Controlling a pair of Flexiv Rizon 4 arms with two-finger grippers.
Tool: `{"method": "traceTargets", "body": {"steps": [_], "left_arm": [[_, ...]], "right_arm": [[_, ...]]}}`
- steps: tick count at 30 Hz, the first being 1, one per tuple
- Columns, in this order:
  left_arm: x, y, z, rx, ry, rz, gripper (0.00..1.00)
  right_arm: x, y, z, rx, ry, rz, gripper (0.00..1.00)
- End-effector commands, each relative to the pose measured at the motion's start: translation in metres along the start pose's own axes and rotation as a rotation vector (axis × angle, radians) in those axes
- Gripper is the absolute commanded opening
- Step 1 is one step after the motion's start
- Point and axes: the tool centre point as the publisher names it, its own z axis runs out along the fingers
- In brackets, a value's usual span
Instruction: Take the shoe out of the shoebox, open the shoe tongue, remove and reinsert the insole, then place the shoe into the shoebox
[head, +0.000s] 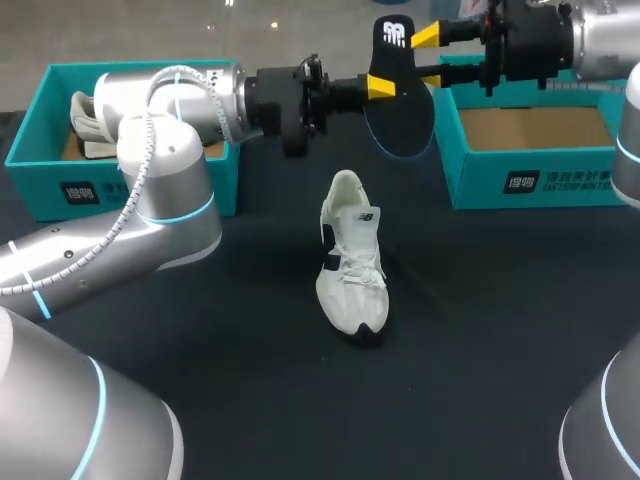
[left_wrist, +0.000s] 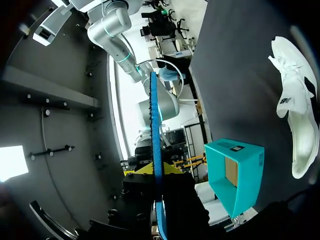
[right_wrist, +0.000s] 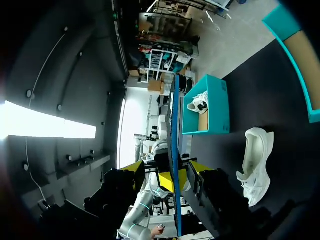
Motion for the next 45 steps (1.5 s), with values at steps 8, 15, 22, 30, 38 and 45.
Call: {"method": "traceTargets", "body": {"steps": [8, 15, 22, 30, 38, 45], "left_arm": [[-0.001, 0.005, -0.004, -0.018, 0.011, 0.0, 0.0], [-0.001, 0.007, -0.005, -0.012, -0.006, -0.018, 0.0], [-0.001, 0.007, -0.005, -0.012, -0.006, -0.018, 0.0], [-0.001, 0.007, -0.005, -0.012, -0.006, -0.018, 0.0], [-0.001, 0.007, -0.005, -0.012, -0.006, -0.018, 0.0], [-0.001, 0.007, -0.005, -0.012, -0.006, -0.018, 0.0]], "right_arm": [[-0.012, -0.028, -0.067, -0.05, -0.01, -0.014, 1.0], [-0.009, -0.028, -0.083, -0.082, -0.036, -0.027, 1.0], [-0.009, -0.028, -0.083, -0.082, -0.036, -0.027, 1.0], [-0.009, -0.028, -0.083, -0.082, -0.036, -0.027, 1.0], [-0.026, -0.024, -0.107, 0.073, -0.018, -0.088, 1.0], [-0.04, -0.012, -0.122, 0.118, -0.038, -0.082, 1.0]]}}
